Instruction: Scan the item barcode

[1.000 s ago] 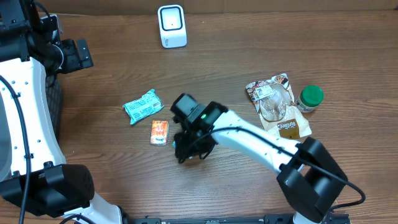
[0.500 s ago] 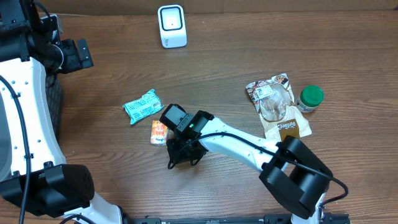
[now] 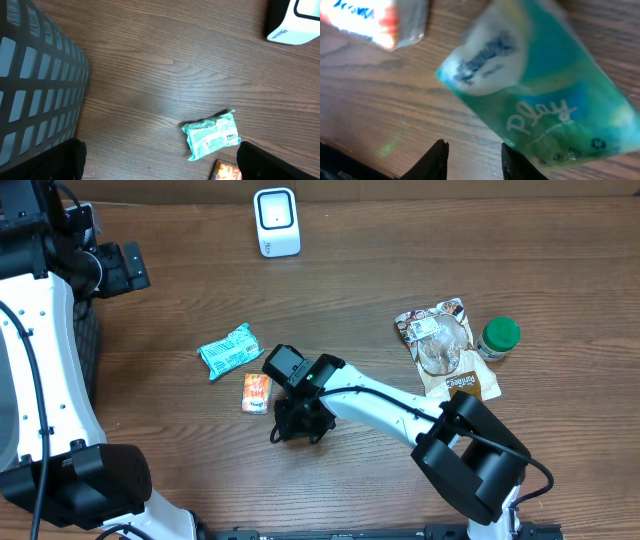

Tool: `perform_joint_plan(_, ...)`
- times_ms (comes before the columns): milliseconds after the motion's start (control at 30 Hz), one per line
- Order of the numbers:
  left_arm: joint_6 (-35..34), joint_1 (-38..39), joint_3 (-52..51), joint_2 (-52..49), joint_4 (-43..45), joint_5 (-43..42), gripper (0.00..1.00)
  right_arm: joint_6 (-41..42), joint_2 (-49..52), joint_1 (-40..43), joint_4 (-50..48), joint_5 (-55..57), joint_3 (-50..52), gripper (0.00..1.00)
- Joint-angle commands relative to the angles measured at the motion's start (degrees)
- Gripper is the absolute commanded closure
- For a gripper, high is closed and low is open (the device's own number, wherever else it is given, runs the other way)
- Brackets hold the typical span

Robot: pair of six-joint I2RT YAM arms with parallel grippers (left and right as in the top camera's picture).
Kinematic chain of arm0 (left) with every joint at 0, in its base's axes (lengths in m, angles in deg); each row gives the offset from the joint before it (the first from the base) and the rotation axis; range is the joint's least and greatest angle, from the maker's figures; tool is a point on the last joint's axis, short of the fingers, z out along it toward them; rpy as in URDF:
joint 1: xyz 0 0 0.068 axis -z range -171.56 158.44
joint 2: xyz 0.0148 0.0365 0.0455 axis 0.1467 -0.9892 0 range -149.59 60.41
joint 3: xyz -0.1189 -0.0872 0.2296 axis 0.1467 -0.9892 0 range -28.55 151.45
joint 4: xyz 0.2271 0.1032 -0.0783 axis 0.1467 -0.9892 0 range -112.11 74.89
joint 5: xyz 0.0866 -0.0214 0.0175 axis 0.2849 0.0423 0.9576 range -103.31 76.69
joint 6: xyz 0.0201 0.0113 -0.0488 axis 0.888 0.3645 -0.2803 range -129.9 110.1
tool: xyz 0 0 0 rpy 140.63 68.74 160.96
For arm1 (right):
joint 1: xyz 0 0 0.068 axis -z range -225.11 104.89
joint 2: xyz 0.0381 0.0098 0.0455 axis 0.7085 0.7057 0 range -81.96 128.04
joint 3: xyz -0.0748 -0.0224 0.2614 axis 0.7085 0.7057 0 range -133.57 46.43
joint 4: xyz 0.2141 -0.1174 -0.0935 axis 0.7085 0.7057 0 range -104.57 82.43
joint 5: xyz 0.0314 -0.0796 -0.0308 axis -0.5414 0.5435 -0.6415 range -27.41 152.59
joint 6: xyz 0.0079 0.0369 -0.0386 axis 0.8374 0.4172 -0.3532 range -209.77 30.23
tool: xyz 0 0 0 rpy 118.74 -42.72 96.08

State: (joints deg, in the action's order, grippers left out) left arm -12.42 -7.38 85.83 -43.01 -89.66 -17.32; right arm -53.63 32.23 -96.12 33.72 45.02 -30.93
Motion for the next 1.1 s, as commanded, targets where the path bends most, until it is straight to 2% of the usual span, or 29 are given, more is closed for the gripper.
perform_joint_plan(0, 1.3, -0.2, 0.1, -0.7, 0.2, 0.2, 0.01, 1.4, 0.7, 1.6, 0.0, 1.0, 0.1, 0.67)
perform_joint_plan(267, 1.3, -0.2, 0.1, -0.7, 0.2, 0.2, 0.0, -3.8, 0.6, 10.2, -0.4, 1.2, 0.0, 0.67)
perform_joint_plan(467, 1.3, -0.2, 0.1, -0.7, 0.2, 0.2, 0.0, -8.2, 0.6, 18.2, -6.0, 0.9, 0.0, 0.66)
perform_joint_plan(633, 1.3, -0.2, 0.1, -0.7, 0.2, 0.2, 0.0, -11.0, 0.6, 22.7, -13.1, -7.2, 0.0, 0.66)
perform_joint_plan(800, 1.3, -0.2, 0.1, -0.7, 0.2, 0.2, 0.0, -10.9, 0.6, 22.3, -13.8, -11.5, -1.8, 0.67)
perform_joint_plan(867, 1.3, -0.2, 0.1, -0.7, 0.2, 0.2, 0.0, -9.7, 0.6, 21.0, -14.5, -11.5, -2.3, 0.67)
perform_joint_plan(967, 1.3, -0.2, 0.1, -0.7, 0.2, 0.2, 0.01, -4.8, 0.7, 18.5, -17.4, -9.7, -2.3, 0.73)
perform_joint_plan(1000, 1.3, -0.2, 0.1, -0.7, 0.2, 0.2, 0.0, 0.2, 0.7, 16.9, -18.4, -5.5, -2.3, 0.75)
perform_joint_plan(1067, 1.3, -0.2, 0.1, -0.7, 0.2, 0.2, 0.01, 4.9, 0.7, 15.0, -19.5, -0.3, -2.3, 0.8)
